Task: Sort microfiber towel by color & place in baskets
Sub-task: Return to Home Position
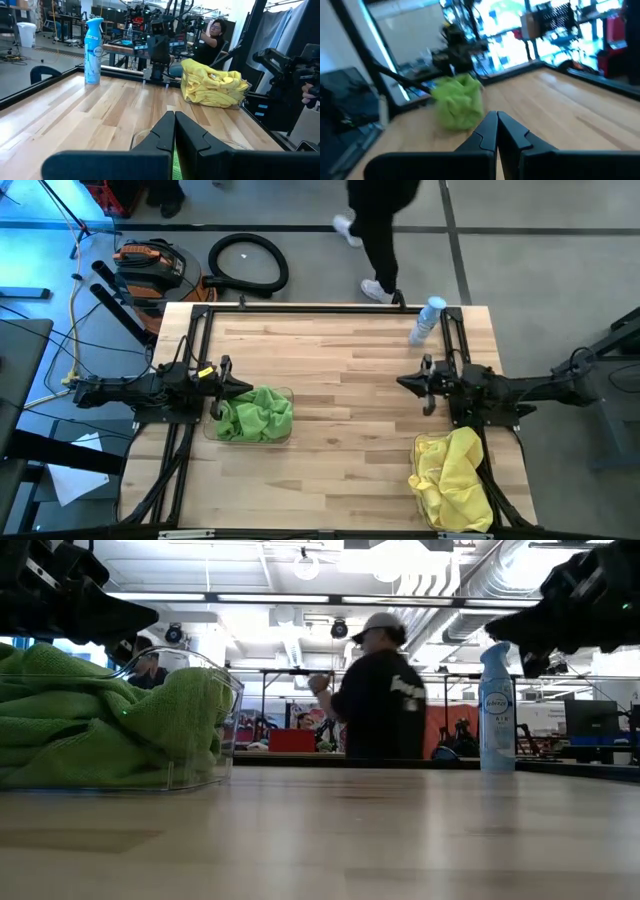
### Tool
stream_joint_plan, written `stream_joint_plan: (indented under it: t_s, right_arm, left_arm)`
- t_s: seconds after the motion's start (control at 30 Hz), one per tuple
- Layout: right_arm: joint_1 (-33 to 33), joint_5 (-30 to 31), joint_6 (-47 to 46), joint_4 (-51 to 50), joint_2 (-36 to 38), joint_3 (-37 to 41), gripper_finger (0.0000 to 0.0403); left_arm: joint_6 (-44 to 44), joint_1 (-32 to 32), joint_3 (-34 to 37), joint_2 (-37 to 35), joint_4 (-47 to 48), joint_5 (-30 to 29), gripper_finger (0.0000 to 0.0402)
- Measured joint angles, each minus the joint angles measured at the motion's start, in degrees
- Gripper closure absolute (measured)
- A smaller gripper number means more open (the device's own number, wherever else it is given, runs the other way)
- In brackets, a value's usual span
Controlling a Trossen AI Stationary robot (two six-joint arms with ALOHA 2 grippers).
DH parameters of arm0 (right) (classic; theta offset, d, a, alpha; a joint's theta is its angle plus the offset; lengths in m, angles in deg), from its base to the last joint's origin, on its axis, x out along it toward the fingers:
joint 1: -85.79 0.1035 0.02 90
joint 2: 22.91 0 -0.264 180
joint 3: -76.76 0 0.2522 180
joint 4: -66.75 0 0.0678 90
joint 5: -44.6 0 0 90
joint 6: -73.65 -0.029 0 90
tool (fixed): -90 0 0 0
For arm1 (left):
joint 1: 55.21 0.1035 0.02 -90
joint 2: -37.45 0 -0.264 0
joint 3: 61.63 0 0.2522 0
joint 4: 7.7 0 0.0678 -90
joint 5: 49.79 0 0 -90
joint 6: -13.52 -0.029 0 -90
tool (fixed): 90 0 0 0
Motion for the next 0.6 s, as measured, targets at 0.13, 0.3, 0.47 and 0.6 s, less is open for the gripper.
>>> stream_joint_plan:
  t_s: [0.13,0.3,0.47,0.6]
  right_arm:
    - [1.7,-0.2,-1.0,-8.1,8.2,-0.1,0.0403]
    - [4.0,-0.5,-2.2,-15.2,15.9,-0.2,0.0403]
    - [5.6,-0.6,2.3,-15.5,14.9,-0.2,0.0403]
    - [5.8,-0.4,4.3,-15.5,14.7,-0.2,0.0403]
  left_arm:
    - [0.0,0.0,0.0,0.0,0.0,0.0,0.0401]
    - [0.0,0.0,0.0,0.0,0.0,0.0,0.0401]
    - [0.0,0.0,0.0,0.0,0.0,0.0,0.0401]
    - [0.0,0.0,0.0,0.0,0.0,0.0,0.0401]
